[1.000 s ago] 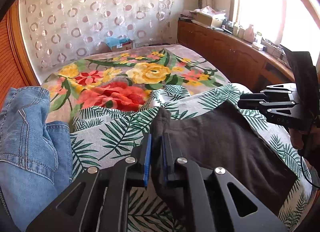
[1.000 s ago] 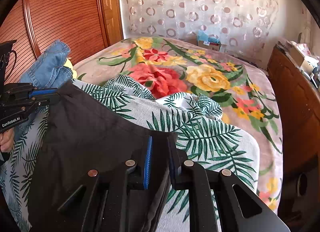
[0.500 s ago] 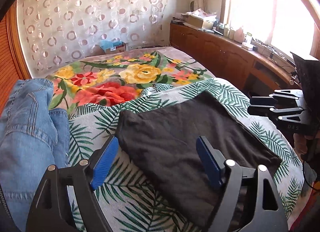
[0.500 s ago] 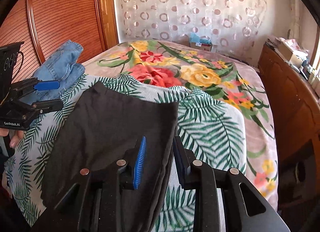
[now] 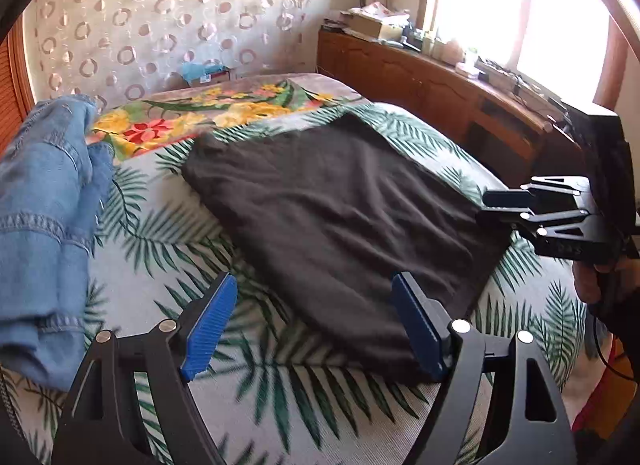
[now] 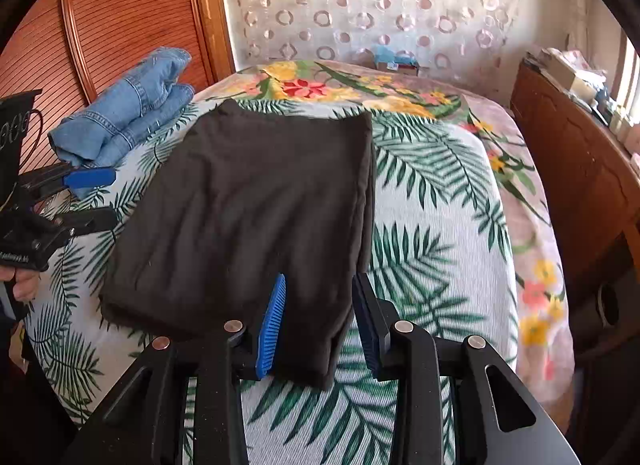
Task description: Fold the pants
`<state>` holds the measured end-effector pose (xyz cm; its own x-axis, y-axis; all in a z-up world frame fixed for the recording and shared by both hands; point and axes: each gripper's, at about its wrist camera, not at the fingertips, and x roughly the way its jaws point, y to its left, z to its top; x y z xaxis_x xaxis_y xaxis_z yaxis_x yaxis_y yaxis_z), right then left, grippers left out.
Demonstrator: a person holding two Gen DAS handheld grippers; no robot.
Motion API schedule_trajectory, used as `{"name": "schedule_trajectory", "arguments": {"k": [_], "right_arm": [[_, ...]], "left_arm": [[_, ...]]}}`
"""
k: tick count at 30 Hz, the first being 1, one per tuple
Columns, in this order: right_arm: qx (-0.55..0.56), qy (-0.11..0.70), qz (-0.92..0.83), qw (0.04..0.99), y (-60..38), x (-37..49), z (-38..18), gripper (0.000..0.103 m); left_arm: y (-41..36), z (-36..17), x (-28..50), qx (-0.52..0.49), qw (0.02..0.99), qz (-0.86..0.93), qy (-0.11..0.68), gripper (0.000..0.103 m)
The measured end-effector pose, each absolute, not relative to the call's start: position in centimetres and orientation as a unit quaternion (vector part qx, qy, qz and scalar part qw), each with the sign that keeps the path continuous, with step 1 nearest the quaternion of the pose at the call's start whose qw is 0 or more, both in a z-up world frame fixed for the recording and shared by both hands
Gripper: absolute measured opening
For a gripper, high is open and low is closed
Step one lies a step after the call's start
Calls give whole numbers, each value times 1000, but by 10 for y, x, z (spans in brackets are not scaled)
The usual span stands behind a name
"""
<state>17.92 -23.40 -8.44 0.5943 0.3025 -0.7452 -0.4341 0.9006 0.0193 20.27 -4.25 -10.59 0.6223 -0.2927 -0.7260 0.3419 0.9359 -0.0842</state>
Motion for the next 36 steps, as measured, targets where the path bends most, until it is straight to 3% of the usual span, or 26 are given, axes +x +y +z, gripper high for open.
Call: {"name": "schedule_trajectory", "arguments": {"k": [28, 30, 32, 36], "right_arm": [[-43, 393, 154, 906, -236, 155, -102, 36], [-44, 392, 153, 906, -237, 154, -102, 36], [-46, 392, 152, 906, -237, 154, -102, 36], [-45, 390, 152, 907, -237, 153, -102, 36]], "left_arm": [[-50, -136, 161, 5, 889, -157, 429, 81], [-51, -134, 162, 2, 887, -161, 433, 77], [-50, -131, 164, -7, 884, -173, 435, 64], [-53, -130, 164, -12, 882, -180, 436, 54]]}}
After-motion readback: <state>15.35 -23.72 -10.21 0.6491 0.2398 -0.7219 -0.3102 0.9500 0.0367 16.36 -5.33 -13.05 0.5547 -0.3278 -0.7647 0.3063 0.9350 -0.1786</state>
